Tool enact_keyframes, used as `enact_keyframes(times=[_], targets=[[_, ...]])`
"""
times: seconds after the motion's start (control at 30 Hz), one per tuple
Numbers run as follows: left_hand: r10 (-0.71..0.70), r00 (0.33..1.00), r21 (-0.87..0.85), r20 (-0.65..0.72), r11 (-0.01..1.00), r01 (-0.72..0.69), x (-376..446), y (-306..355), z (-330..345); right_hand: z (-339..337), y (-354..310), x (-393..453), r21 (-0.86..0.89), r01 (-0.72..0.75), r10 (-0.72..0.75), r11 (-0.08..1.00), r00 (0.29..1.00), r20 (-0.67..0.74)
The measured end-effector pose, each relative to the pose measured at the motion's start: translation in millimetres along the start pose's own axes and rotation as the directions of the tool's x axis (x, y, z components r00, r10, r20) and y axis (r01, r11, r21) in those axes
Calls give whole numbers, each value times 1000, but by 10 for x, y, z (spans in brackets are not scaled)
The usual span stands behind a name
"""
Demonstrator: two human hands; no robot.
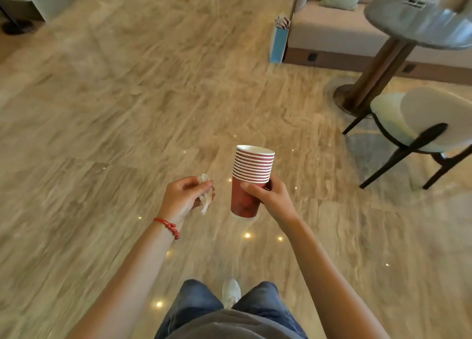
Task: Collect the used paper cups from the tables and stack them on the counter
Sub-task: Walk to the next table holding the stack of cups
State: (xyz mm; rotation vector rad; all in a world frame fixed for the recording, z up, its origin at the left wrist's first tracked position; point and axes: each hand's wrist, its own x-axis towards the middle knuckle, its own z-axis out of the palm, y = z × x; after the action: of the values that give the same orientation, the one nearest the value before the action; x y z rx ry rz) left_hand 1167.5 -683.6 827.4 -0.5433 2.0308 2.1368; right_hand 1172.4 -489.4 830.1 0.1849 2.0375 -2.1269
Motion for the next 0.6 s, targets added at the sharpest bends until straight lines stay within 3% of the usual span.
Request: enact_keyframes(times=[0.6], targets=[[4, 999, 31, 54, 1000, -6, 4554, 1648, 28, 449, -842, 4602, 0, -58, 58, 998, 998, -34]])
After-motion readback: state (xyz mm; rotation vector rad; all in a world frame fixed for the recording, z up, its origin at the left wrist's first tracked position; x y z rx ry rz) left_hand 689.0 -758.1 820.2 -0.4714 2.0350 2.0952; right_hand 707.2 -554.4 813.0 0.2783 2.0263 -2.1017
